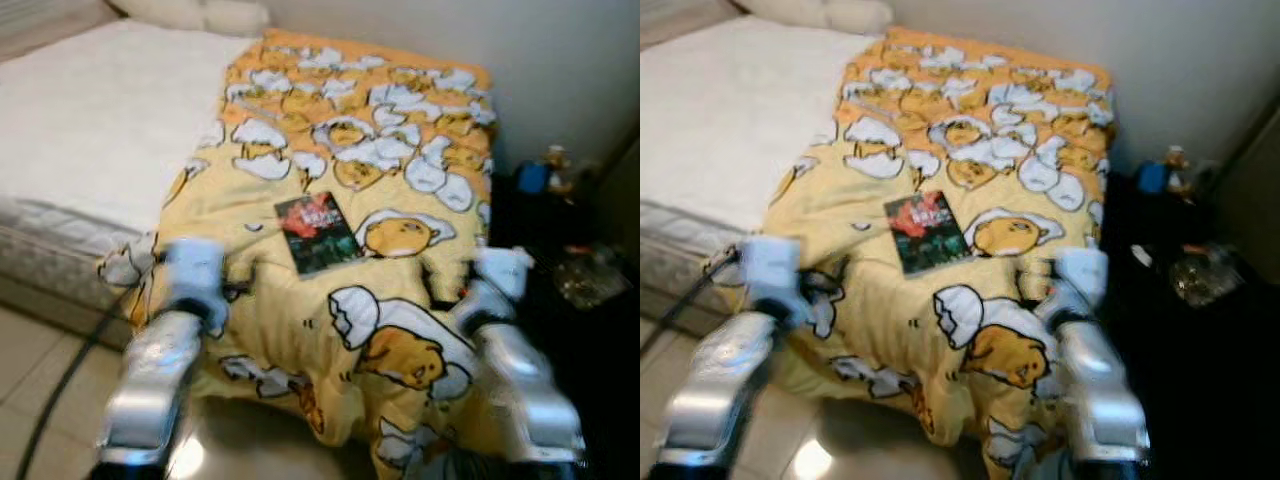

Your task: Clean up the room

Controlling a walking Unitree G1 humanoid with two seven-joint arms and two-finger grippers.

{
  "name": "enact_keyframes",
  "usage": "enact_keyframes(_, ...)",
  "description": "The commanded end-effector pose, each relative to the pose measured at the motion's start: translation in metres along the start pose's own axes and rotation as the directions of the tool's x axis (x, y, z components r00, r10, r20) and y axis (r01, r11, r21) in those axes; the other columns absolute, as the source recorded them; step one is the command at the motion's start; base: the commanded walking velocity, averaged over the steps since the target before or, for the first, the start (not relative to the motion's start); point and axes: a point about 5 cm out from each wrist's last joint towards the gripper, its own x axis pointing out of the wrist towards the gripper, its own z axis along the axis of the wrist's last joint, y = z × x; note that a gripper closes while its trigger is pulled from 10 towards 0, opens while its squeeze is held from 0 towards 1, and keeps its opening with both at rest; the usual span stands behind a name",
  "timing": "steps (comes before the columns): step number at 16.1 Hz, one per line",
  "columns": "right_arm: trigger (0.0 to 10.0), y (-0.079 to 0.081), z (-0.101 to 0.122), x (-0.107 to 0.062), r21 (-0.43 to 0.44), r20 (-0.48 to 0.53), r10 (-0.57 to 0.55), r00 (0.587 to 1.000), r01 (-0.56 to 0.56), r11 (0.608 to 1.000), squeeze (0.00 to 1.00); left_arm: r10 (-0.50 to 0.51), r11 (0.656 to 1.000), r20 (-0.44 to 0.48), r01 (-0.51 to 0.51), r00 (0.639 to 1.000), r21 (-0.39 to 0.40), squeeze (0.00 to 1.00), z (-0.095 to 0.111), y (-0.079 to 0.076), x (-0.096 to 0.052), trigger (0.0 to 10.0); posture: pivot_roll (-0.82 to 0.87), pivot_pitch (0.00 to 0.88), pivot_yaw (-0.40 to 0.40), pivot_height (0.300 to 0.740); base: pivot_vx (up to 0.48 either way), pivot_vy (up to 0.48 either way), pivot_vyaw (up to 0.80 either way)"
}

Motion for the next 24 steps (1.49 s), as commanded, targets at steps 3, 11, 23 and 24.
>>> enact_keyframes(3,10.0,0.009,0.002,0.001,0.005,0.016,0.026,1.0,-0.026,1.0,0.0,0.027,0.999,-0.006,-0.027,1.0,0.018,1.0,0.002,0.012,-0.004,10.0,-0.11,0.0,-0.03,0.74,0.294,0.0,0.0)
enact_keyframes(11,10.0,0.011,-0.003,-0.001,0.035,0.015,0.006,1.0,-0.007,0.999,0.0,0.016,0.999,-0.027,-0.015,1.0,0.037,1.0,0.002,0.015,-0.008,10.0,-0.09,0.0,0.003,0.74,0.303,0.0,0.0)
enact_keyframes(23,10.0,0.033,-0.004,0.004,0.02,-0.034,0.285,0.958,-0.284,0.959,0.0,-0.078,0.995,-0.057,0.082,0.995,0.061,1.0,-0.001,0.009,-0.013,10.0,-0.09,0.0,0.022,0.74,0.218,0.0,0.26)
enact_keyframes(24,10.0,0.031,-0.004,0.007,0.026,-0.042,0.305,0.952,-0.304,0.952,0.0,-0.101,0.992,-0.06,0.105,0.993,0.063,1.0,-0.001,0.007,-0.013,10.0,-0.09,0.0,0.025,0.74,0.0,0.0,0.0)
